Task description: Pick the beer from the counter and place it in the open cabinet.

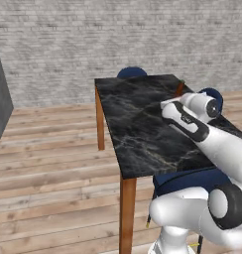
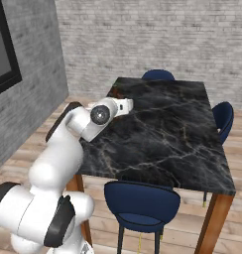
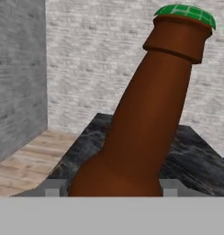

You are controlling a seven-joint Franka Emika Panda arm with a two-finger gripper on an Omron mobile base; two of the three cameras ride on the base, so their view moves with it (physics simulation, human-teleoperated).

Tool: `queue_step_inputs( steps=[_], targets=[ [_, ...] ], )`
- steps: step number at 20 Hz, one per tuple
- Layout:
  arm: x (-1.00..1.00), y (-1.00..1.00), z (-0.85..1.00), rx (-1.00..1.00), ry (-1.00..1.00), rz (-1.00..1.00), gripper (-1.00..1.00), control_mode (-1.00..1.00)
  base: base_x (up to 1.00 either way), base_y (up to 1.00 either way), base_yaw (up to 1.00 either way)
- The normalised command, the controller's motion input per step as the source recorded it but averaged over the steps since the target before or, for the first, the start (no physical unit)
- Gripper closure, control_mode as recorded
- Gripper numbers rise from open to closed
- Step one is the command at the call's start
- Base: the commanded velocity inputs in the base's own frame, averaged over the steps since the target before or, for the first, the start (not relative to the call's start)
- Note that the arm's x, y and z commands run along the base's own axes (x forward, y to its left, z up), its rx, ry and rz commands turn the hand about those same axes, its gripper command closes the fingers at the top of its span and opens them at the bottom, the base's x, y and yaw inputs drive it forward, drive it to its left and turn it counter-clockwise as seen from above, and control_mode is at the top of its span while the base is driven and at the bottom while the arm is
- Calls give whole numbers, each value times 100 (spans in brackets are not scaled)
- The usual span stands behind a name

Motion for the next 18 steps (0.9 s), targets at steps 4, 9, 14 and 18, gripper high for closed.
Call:
queue_step_inputs(
  steps=[4, 9, 14, 18],
  targets=[
    [-63, 31, 61, -13, -1, 26, 100, -100, 0, 0, 0],
    [-53, 36, 52, -15, 0, 25, 100, -100, 0, 0, 0],
    [-58, 32, 45, -16, 0, 18, 100, -100, 0, 0, 0],
    [-64, 24, 31, -11, 0, 5, 100, -100, 0, 0, 0]
  ],
)
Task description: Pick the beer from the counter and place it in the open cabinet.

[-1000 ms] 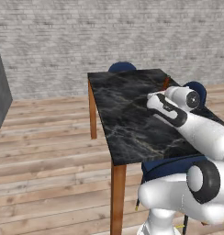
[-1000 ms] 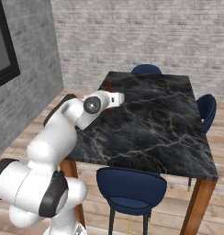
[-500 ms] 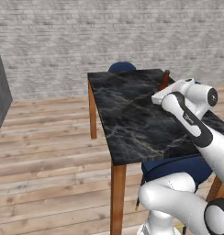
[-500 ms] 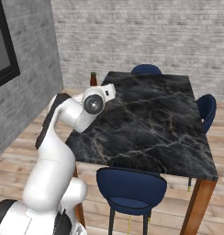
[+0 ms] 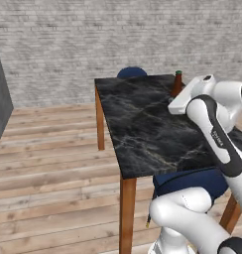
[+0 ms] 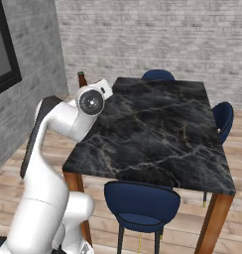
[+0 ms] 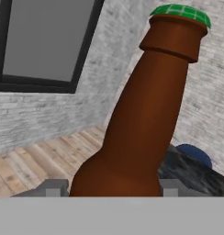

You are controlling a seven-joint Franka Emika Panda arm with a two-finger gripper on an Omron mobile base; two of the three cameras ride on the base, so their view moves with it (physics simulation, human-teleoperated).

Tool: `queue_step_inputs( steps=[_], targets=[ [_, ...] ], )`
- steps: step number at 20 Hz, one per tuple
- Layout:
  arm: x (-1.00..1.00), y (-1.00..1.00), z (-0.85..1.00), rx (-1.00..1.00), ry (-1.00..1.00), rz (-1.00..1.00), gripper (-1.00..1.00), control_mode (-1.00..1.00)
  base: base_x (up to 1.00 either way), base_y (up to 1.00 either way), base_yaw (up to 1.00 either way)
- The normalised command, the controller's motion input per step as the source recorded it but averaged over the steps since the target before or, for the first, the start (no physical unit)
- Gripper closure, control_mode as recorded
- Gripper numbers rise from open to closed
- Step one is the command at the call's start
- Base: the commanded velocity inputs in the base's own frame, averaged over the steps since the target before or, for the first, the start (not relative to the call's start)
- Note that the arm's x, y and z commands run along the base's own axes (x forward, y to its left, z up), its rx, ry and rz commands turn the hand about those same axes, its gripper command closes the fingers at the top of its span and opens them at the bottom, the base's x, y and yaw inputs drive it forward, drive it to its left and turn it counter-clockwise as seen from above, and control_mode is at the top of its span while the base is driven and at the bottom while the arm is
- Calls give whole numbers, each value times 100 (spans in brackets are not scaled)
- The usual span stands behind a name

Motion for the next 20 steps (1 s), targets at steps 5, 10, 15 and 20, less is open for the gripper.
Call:
queue_step_inputs(
  steps=[5, 10, 15, 20],
  targets=[
    [-51, 16, 21, -7, 1, -1, 100, -100, 0, 0, 0],
    [-63, 4, 4, -7, -1, -9, 100, -100, 0, 0, 0],
    [-60, 0, 0, -5, -3, -15, 100, -100, 0, 0, 0],
    [-49, 0, 8, -3, -2, -12, 100, -100, 0, 0, 0]
  ],
)
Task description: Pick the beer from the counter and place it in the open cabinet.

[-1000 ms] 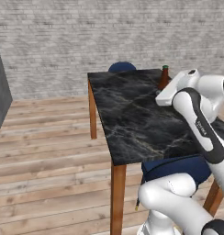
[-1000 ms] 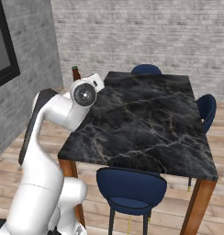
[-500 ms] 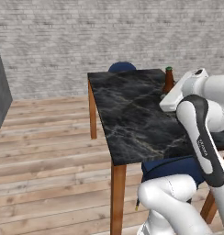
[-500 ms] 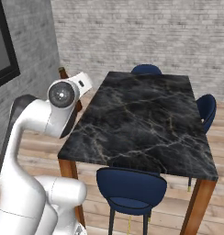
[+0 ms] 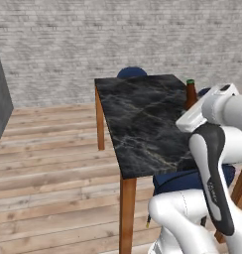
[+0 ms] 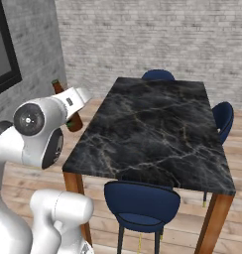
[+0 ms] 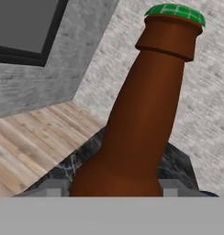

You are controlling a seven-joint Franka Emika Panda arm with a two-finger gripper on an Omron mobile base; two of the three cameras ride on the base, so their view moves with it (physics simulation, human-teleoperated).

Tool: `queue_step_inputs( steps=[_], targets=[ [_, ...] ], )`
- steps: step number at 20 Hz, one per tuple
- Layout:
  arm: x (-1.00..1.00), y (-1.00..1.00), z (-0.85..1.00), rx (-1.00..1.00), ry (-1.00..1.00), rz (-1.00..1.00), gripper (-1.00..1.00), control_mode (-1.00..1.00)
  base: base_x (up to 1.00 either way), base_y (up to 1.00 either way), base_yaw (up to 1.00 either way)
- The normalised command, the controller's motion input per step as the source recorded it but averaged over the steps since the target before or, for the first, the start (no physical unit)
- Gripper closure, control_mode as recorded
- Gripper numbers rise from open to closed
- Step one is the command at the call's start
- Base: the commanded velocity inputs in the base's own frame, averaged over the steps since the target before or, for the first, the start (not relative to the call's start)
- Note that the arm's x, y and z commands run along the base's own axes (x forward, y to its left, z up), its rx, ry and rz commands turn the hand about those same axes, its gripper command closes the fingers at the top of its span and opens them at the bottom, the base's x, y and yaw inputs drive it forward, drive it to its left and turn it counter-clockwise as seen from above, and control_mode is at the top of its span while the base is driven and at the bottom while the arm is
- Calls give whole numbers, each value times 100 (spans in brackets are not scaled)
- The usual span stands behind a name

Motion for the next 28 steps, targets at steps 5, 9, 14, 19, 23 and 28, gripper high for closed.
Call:
queue_step_inputs(
  steps=[5, 9, 14, 19, 23, 28],
  targets=[
    [-44, 0, 9, 0, 0, -10, 100, -100, 0, 0, 0],
    [-40, 0, 7, 0, 0, -10, 100, -100, 0, 0, 0],
    [-32, 0, 2, 0, 0, -8, 100, -100, 0, 0, 0],
    [-17, 0, 0, 0, 0, -3, 100, -100, 0, 0, 0],
    [-16, 0, 0, 0, 0, 0, 100, -100, 0, 0, 0],
    [-11, 0, 0, 0, 0, 0, 100, -100, 0, 0, 0]
  ],
)
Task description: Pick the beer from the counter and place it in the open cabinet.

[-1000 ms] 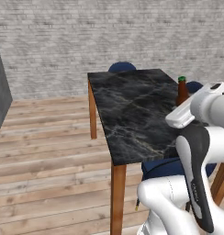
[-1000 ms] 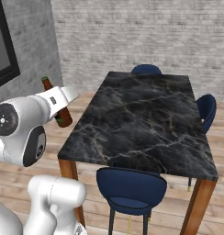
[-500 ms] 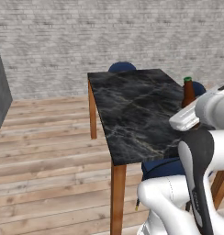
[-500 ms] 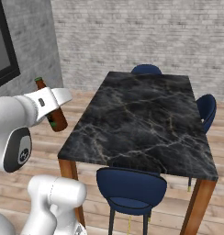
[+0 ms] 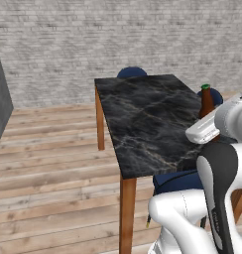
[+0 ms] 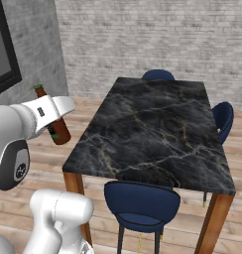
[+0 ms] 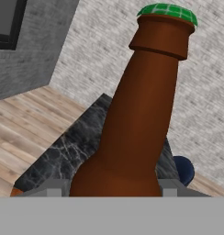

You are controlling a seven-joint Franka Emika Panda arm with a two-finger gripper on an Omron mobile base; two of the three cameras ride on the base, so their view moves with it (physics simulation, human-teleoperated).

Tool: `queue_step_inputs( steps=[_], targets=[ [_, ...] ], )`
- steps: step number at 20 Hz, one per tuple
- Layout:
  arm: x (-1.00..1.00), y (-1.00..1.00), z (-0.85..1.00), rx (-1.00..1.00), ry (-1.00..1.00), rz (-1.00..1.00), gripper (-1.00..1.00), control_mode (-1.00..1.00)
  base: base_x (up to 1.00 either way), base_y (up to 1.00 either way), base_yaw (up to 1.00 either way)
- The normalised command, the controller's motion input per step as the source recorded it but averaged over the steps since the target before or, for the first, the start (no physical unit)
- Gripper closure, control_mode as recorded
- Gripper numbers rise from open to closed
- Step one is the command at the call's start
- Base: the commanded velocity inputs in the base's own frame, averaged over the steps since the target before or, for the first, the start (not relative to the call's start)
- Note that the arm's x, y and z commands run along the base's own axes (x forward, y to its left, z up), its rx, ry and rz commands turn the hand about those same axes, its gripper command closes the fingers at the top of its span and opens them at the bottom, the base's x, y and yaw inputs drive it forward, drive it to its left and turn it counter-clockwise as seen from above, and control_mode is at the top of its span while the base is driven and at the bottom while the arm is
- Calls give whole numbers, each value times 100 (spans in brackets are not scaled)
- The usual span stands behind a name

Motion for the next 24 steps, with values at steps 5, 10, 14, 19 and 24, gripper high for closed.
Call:
queue_step_inputs(
  steps=[5, 10, 14, 19, 24],
  targets=[
    [0, 0, 0, 0, 0, 0, 100, -100, 0, 0, 0],
    [0, 0, 0, 0, 0, 0, 100, -100, 0, 0, 0],
    [0, 0, 0, 0, 0, 0, 100, -100, 0, 0, 0],
    [0, 0, 0, 0, 0, 0, 100, -100, 0, 0, 0],
    [0, 0, 0, 0, 0, 0, 100, 100, -17, -9, -1]
  ],
)
